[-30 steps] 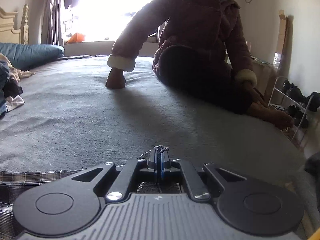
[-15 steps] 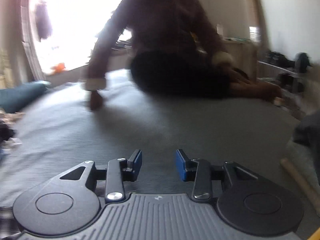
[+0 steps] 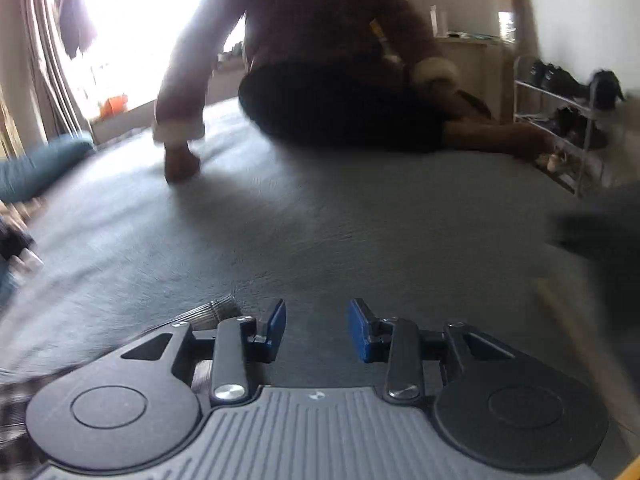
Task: Fold clothes
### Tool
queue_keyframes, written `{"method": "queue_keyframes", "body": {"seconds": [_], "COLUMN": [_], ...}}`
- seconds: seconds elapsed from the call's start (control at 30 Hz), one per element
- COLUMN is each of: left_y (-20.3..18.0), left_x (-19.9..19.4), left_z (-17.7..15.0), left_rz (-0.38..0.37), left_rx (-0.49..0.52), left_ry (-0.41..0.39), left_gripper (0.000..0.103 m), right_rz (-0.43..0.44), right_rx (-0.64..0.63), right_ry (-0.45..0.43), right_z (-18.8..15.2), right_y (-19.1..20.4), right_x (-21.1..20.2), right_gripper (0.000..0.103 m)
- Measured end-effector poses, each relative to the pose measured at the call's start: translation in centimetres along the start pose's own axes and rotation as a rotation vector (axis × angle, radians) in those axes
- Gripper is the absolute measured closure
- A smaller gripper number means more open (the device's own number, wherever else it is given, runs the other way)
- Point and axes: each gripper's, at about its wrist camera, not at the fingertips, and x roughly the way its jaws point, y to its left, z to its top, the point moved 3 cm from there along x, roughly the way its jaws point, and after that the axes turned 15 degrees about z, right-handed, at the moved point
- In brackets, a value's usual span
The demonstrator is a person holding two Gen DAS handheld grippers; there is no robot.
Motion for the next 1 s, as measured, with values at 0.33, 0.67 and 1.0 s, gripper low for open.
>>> {"method": "queue_keyframes", "body": {"seconds": [0.33,0.67,1.0], "left_y": [-0.2,-0.3,-0.2], "left_x": [-0.1,0.0,0.0], "left_z": [0.0,0.0,0.0], "left_rz": [0.014,0.019,0.02], "left_rx": [0.009,0.006,0.007], "left_ry": [-0.001,0.003,0.006], "left_gripper": [0.02,0.019,0.019], "right_rz": [0.133,0.03,0.15], "right_rx": [0.365,0.272,-0.088], "right_ry": [0.08,0.006,-0.074], "right_z": [-9.3,-10.9,-10.7], "right_y": [-2.4,-2.6,8.3], "right_x": [-6.2,-7.1,-9.2], "right_gripper": [0.057,0.095,0.081]}}
